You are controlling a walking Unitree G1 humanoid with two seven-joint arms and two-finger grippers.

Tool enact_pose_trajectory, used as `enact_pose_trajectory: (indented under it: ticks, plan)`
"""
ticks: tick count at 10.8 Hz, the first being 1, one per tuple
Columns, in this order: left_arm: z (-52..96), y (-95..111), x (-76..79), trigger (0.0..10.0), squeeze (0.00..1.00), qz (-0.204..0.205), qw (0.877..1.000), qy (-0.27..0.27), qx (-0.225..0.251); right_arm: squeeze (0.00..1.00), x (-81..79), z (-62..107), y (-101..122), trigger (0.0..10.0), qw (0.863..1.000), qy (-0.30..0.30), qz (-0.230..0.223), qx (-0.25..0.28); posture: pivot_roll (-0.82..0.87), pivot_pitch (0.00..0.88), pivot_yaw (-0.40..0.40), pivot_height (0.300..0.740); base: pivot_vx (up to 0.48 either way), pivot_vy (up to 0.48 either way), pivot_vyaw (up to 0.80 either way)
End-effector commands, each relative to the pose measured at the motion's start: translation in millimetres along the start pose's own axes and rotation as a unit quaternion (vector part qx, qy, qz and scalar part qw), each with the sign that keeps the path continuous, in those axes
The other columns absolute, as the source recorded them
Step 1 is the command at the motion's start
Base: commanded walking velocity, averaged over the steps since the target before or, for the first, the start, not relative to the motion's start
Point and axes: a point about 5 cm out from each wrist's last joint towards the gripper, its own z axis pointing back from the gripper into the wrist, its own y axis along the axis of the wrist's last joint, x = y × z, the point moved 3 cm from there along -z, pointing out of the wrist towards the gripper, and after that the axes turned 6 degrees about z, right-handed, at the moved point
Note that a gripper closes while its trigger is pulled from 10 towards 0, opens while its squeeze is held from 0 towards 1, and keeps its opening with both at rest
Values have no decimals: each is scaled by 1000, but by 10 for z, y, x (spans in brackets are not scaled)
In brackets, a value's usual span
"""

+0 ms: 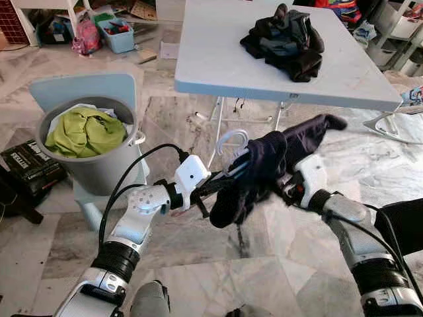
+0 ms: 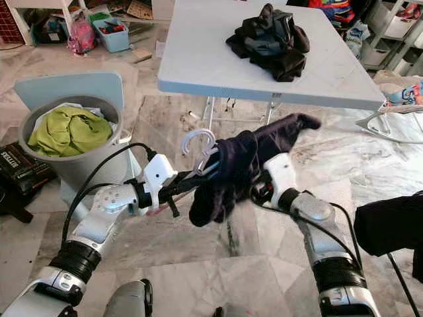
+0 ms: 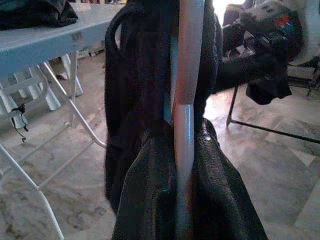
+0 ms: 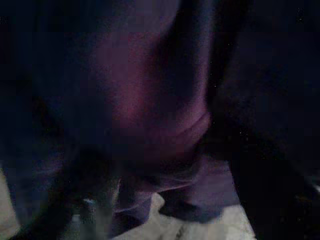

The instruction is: Hang hanger

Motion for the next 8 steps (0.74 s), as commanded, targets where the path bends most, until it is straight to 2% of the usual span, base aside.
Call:
enact_pose_trajectory:
  ticks: [1, 8]
  plan:
    - [-21, 125, 19, 0, 0, -7, 1000, -5, 24, 0, 90, 1, 72, 0, 1000, -20, -12, 14, -44, 46, -53, 740, 0, 0, 0]
    - [-16, 97, 64, 0, 0, -5, 1000, -10, 15, 0, 231, 49, 195, 0, 995, -63, -45, 59, -52, 58, -58, 740, 0, 0, 0]
